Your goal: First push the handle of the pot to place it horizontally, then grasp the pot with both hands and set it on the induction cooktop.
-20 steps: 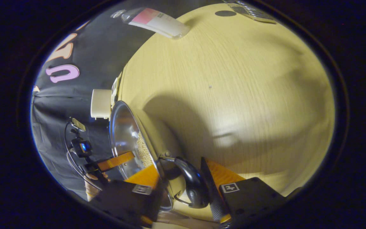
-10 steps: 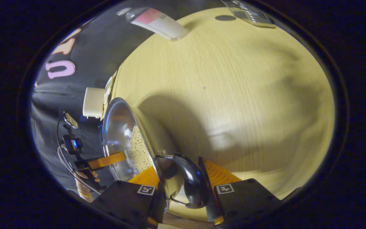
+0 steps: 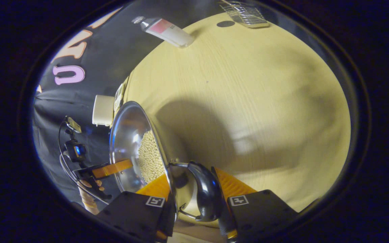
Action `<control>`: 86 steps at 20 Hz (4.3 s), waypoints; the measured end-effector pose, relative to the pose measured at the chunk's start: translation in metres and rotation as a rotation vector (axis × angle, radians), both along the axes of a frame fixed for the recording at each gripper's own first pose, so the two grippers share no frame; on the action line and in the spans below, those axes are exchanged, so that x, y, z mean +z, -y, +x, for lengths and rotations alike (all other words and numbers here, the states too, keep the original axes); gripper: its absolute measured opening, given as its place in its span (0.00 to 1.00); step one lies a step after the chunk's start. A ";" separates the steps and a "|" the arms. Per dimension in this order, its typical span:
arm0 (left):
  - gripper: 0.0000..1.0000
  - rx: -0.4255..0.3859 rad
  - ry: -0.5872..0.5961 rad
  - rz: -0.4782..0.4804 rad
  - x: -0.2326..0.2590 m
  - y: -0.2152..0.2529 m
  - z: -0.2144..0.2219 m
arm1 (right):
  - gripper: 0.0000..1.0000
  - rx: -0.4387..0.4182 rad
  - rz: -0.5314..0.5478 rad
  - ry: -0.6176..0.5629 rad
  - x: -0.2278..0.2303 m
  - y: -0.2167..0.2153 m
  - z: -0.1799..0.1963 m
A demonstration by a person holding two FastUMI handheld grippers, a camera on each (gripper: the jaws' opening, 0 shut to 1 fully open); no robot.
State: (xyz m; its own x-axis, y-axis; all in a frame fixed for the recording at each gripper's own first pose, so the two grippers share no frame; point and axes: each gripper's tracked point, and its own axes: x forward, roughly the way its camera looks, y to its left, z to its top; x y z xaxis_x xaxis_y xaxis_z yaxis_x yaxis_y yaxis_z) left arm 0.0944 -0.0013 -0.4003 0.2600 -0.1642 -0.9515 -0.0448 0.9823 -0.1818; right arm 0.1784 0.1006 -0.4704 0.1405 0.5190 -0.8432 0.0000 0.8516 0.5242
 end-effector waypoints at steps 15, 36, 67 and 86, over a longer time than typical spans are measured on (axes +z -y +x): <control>0.59 -0.145 0.057 -0.028 0.059 -0.111 -0.032 | 0.48 -0.149 -0.012 0.061 0.056 -0.100 -0.103; 0.58 -0.123 0.226 0.088 0.070 -0.331 0.026 | 0.48 -0.113 0.018 0.129 0.029 -0.332 -0.067; 1.00 0.067 0.582 0.200 0.094 -0.376 0.062 | 1.00 -0.128 0.075 0.292 0.056 -0.361 -0.021; 0.96 0.053 0.965 0.357 0.273 -0.196 0.017 | 0.99 -0.198 -0.115 0.879 0.245 -0.138 -0.039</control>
State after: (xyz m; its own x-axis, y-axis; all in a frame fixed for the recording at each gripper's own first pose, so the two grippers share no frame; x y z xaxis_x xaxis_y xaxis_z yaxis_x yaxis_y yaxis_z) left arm 0.1116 0.1943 -0.1274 0.9378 0.1212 -0.3252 -0.0793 0.9871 0.1391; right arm 0.1393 0.2386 -0.2250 0.8353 0.3364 -0.4348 -0.2081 0.9256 0.3163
